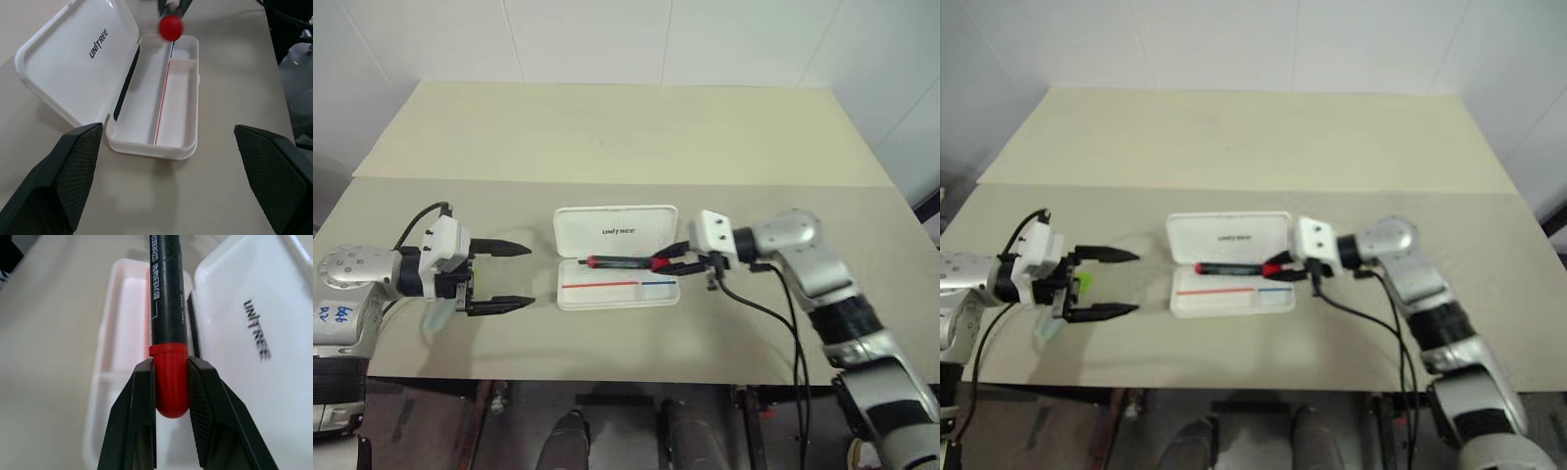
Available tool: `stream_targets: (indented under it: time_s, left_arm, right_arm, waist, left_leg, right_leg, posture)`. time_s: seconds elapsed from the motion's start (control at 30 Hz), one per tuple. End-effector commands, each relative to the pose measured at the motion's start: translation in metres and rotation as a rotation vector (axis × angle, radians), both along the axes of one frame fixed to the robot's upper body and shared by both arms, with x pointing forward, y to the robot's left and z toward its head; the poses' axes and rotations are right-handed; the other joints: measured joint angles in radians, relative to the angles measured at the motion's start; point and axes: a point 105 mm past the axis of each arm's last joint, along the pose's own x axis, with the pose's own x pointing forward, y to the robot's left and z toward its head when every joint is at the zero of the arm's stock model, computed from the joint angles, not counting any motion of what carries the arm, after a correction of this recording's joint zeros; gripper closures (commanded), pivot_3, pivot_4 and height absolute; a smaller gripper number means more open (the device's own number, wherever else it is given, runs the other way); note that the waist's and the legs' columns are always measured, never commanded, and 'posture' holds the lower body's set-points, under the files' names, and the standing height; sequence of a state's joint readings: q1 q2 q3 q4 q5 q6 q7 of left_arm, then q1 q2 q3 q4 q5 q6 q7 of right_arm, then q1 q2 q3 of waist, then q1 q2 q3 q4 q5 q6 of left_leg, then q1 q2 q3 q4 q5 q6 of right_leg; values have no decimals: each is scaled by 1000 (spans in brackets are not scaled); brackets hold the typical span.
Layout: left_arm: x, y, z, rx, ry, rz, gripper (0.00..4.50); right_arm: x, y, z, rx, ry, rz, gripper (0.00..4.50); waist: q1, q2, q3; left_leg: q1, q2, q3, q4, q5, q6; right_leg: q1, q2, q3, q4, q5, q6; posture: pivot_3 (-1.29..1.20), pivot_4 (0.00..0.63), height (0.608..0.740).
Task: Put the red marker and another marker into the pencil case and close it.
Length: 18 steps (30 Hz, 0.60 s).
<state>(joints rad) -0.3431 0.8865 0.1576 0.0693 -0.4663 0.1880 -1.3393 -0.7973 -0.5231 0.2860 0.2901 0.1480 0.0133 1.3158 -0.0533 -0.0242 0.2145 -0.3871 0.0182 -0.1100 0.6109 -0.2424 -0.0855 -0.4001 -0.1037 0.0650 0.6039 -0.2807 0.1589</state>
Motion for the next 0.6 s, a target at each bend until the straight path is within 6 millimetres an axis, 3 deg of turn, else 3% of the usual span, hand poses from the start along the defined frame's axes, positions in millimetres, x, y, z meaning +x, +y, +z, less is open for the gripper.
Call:
stream_targets:
  time_s: [0.03, 0.23, 0.6]
  left_arm:
    - [-2, -5, 6, 3, -46, -10, 0]
    - [-4, -6, 5, -9, -48, 3, 0]
    - [-2, -12, 5, -24, -68, 6, 0]
  right_arm:
    - [9, 5, 2, -12, -36, 6, 3960]
    - [16, 16, 3, -40, -61, 50, 3960]
    - [16, 21, -17, -96, -43, 76, 3960]
  waist:
    - [2, 0, 0]
    - [-4, 0, 0]
    - [-4, 0, 0]
  left_leg:
    - [0, 0, 0, 0, 0, 0]
    - [-1, 0, 0, 0, 0, 0]
    - [-2, 1, 0, 0, 0, 0]
  right_leg:
    - [0, 0, 0, 0, 0, 0]
    - [-4, 0, 0, 3, -1, -1]
    - [-7, 1, 0, 9, -2, -3]
  posture:
    - [0, 150, 740]
    - [0, 150, 740]
    - [0, 150, 740]
